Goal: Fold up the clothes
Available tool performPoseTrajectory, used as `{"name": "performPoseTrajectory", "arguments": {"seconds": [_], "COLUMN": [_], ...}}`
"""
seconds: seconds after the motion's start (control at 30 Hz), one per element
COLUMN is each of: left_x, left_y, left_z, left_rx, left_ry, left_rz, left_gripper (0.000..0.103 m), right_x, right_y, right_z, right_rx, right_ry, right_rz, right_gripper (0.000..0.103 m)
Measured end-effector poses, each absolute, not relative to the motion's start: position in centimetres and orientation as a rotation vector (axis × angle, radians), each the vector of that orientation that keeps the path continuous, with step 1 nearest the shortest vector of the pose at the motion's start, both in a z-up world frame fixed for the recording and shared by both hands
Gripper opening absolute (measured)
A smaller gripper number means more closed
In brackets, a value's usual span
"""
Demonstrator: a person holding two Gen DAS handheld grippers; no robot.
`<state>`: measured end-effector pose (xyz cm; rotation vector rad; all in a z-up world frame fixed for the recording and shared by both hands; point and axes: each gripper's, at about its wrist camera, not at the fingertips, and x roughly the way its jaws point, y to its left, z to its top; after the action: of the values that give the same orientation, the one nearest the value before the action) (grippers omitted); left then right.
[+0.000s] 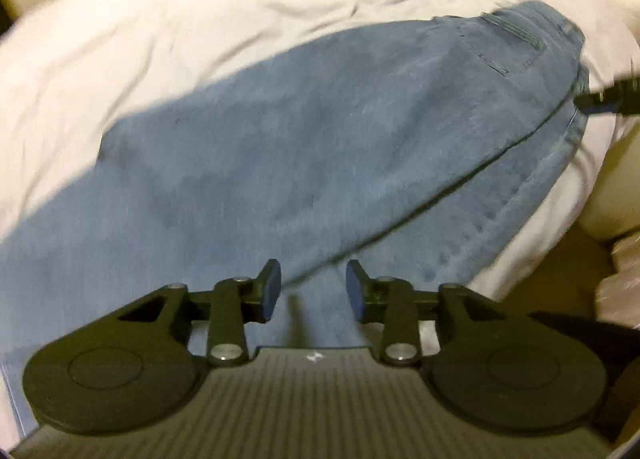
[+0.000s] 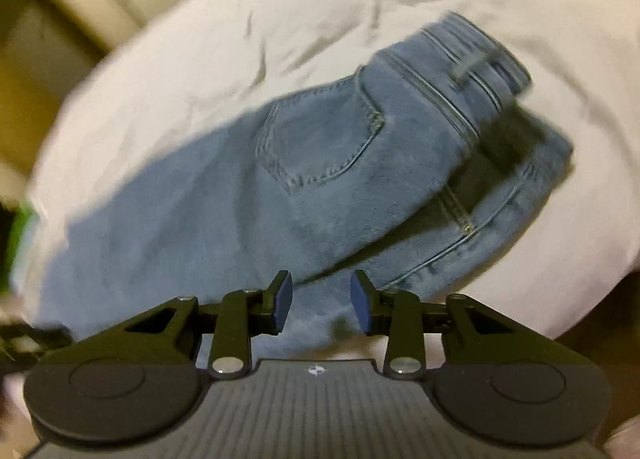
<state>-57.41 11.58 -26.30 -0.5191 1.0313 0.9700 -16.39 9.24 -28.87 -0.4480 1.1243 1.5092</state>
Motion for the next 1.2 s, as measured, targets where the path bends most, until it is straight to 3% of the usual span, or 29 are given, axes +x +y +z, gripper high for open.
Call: {"name": "performPoseTrajectory", "arguments": {"seconds": [0.2,0.4,0.6,0.73,0.8,0.93,1.17,1.2], "left_x": [-57.4,-58.6,-58.5,-57.7,-57.0,-56.1,-55.7,-55.8], "left_y": [9.5,5.6,3.4,4.0,4.4,5.5,5.3,5.2], "left_z": [-30.3,-31.6,-32.3,-33.3,-33.7,-33.7,-34.3,-33.9], "left_rx": [-0.330,-0.122,0.146,0.283,0.334,0.323,0.346,0.332], "left_ry": [0.972,0.875,0.978,1.046,1.068,1.070,1.082,1.074], "left_rz": [0.953,0.980,0.991,0.952,0.940,0.925,0.923,0.930], "left_gripper": [0.031,0.035,0.042,0.043,0.039,0.013,0.006,0.005], "right_x": [-13.0,-13.3,-14.2,-12.5,-11.1,-7.9,-4.3,-4.0], "right_y": [7.1,4.7,3.5,3.0,3.1,3.1,8.9,9.7], "right_z": [-31.9,-34.1,-33.1,-32.4,-32.6,-32.0,-33.6,-33.6], "right_rx": [-0.073,0.057,0.095,0.181,0.254,0.358,0.343,0.325], "right_ry": [1.244,1.133,1.102,1.118,1.142,1.130,1.135,1.128], "right_rz": [1.448,1.509,1.444,1.362,1.309,1.282,1.241,1.244], "right_gripper": [0.037,0.039,0.050,0.051,0.053,0.053,0.054,0.042]}}
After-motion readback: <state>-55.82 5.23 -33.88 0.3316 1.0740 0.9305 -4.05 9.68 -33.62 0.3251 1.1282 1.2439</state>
